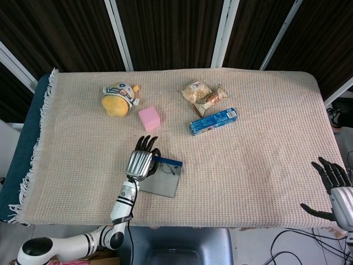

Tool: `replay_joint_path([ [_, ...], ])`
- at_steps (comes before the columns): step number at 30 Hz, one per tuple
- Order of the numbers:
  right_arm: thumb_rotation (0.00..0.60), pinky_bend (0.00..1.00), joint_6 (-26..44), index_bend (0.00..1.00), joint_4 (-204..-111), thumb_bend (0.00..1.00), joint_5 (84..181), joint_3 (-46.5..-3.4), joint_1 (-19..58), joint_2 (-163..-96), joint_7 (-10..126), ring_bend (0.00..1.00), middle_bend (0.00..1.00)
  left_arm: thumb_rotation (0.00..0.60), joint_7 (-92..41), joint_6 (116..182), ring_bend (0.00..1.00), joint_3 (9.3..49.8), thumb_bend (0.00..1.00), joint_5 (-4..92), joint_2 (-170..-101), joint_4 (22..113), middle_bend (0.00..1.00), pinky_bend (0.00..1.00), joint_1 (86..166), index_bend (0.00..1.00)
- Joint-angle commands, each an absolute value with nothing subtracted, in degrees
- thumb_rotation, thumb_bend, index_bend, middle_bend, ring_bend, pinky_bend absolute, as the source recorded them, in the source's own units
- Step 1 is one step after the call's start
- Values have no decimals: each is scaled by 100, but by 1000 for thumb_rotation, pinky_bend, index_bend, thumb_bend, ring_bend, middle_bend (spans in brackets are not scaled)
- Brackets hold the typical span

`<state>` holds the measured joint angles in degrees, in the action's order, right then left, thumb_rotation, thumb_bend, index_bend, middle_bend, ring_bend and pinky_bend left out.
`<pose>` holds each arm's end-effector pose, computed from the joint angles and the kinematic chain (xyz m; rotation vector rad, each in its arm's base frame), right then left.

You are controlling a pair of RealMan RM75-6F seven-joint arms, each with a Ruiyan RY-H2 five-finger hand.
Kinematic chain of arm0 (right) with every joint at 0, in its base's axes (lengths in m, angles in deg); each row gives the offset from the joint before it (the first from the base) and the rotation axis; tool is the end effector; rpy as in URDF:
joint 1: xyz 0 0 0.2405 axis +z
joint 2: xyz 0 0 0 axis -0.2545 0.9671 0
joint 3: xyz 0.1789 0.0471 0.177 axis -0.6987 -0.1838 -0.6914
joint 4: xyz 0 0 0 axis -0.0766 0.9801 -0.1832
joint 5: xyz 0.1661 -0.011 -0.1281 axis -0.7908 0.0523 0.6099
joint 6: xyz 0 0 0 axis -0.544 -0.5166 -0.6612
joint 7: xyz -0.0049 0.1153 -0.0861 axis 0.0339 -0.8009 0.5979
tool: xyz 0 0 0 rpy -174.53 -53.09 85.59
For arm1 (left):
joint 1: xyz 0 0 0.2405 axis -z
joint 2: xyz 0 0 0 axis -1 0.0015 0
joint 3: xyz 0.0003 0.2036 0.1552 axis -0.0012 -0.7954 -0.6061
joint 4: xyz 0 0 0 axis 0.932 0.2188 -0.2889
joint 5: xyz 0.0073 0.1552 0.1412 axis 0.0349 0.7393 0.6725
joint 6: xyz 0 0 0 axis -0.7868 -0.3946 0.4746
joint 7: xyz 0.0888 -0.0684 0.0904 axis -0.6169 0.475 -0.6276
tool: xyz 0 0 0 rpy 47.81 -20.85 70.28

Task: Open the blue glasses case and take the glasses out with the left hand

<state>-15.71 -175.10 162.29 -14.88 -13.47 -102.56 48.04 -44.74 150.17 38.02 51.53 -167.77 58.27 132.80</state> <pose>-0.3165 -0.1516 0.1978 1.4164 -0.9439 0.9670 -0.1009 0.3395 -0.0964 -1.6441 -0.9520 -1.1351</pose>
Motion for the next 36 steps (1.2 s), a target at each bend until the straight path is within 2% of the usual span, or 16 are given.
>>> replay_joint_path([
  [1,600,0,-1574,0,-17516,203,16231,-1488,-1348,-10259,4817,0,0,600,-4273,15143,0,3892,433,5217,-16772,5794,95,56,13260,550],
  [22,600,0,-1545,0,-17546,203,16217,-1497,-1333,-10290,4905,0,0,600,-2969,15562,5,4239,454,5434,-17004,5061,146,50,13294,590],
  [36,600,0,-1558,0,-17538,203,16220,-1496,-1339,-10279,4863,0,0,600,-2844,15360,7,4297,454,5285,-17036,4792,149,50,13323,594],
])
